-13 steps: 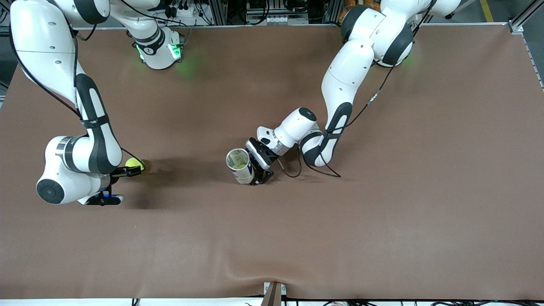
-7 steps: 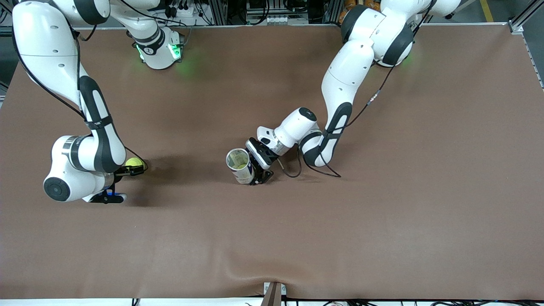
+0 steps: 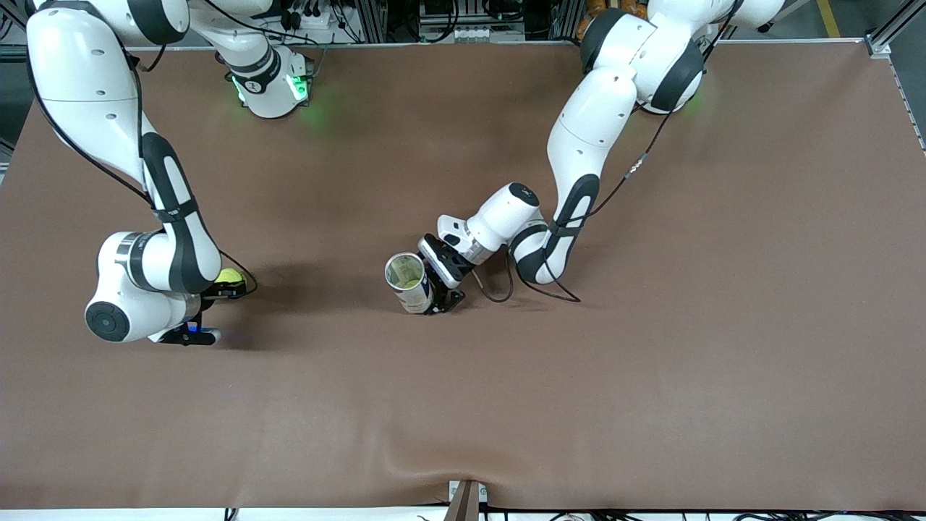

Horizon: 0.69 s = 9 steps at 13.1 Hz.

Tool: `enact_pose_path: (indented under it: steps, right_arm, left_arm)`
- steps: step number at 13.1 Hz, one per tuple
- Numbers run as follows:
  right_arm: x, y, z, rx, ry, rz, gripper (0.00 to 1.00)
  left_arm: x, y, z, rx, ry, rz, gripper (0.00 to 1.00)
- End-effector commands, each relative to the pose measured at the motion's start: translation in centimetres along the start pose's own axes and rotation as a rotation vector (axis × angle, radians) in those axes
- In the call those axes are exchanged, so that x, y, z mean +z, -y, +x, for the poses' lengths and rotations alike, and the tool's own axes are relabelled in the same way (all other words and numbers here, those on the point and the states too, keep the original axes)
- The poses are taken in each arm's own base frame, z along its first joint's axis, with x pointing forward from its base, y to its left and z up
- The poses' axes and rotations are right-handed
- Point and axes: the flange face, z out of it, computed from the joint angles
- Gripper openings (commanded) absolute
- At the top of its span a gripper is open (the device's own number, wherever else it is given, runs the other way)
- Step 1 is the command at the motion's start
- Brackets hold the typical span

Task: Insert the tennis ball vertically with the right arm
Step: 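Carry the second ball with the right gripper over the can opening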

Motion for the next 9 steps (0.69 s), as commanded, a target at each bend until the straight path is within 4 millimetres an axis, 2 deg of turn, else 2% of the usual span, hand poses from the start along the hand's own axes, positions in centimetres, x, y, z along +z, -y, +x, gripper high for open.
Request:
enact_pose_path:
  steps: [1, 2, 5, 7, 9]
  right_arm:
    - [-2.5, 0.9, -0.4, 0.002, -0.016, 0.003, 0.00]
    - [-3.6, 1.3, -0.6, -0.006, -0.011, 0.003, 0.00]
    - [-9.9, 3.5, -2.1, -0.031, -0.049, -0.007, 0.00]
    - [-14.3, 4.4, -3.6, 0.012, -0.078, -0.004, 0.00]
    - [-18.1, 7.9, -5.4, 0.046, -0.135, -0.013, 0.00]
  left_arm:
    - [-0.4, 0.0, 0.5, 0.008, -0.015, -0.010, 0.83]
    - [-0.4, 0.0, 0.5, 0.008, -0.015, -0.010, 0.83]
    - [-0.4, 0.0, 0.5, 0.010, -0.014, -0.011, 0.82]
    - [-0.4, -0.1, 0.4, 0.024, -0.011, -0.015, 0.80]
    - [-0.4, 0.0, 0.3, 0.025, -0.011, -0.015, 0.80]
